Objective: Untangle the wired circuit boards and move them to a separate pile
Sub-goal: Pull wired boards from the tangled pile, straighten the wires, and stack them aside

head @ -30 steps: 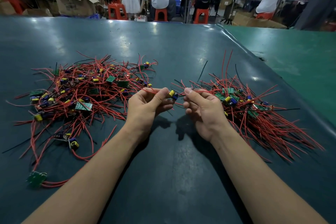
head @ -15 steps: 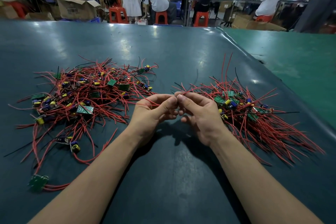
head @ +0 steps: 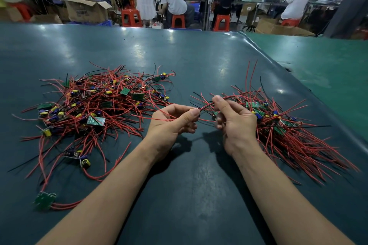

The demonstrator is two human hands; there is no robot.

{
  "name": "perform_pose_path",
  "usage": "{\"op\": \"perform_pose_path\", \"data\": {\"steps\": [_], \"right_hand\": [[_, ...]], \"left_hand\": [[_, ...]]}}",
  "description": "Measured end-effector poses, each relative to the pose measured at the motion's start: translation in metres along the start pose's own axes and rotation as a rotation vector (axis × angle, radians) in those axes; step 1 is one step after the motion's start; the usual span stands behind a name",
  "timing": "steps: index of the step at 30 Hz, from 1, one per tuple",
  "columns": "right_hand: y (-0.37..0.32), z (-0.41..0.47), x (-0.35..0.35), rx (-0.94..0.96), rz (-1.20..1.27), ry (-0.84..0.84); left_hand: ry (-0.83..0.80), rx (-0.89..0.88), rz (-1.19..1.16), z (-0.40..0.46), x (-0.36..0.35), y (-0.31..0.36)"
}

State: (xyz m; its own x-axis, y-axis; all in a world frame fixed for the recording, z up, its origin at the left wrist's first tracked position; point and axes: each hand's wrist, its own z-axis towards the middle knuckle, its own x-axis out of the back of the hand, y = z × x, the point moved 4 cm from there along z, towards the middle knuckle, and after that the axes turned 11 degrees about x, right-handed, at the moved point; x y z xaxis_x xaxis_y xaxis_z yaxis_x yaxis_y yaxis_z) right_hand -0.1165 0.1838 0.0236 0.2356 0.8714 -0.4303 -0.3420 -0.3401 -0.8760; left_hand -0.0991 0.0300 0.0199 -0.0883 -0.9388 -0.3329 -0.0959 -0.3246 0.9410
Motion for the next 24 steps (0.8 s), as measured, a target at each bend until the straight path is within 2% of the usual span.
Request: {"op": "perform_pose_path", "data": {"steps": [3,6,9,12,17,24], "right_hand": [[-0.003,0.005,0.009,0.125,-0.094,0.063],[-0.008,0.005,0.01,0.36,-0.322,0.024],[-0.008,0.003,0.008,0.473,-0.47,-0.002],[-0.008,0.001,0.007,0.482,-0.473,0.005],[-0.005,0.007,0.014,0.326,-0.349,0.084],[-0.007,0.009,0.017,0.295,-0.314,0.097]], "left_hand": [[0.01,-0.025,0.02,-0.001,0.0,0.001],[0.018,-0.05,0.013,-0.002,0.001,0.003],[0.012,-0.064,0.019,-0.003,0.002,0.003],[0.007,-0.067,0.037,-0.004,0.001,0.003],[0.0,-0.066,0.049,-0.003,0.002,0.002],[-0.023,-0.069,0.025,-0.003,0.006,0.002]]}}
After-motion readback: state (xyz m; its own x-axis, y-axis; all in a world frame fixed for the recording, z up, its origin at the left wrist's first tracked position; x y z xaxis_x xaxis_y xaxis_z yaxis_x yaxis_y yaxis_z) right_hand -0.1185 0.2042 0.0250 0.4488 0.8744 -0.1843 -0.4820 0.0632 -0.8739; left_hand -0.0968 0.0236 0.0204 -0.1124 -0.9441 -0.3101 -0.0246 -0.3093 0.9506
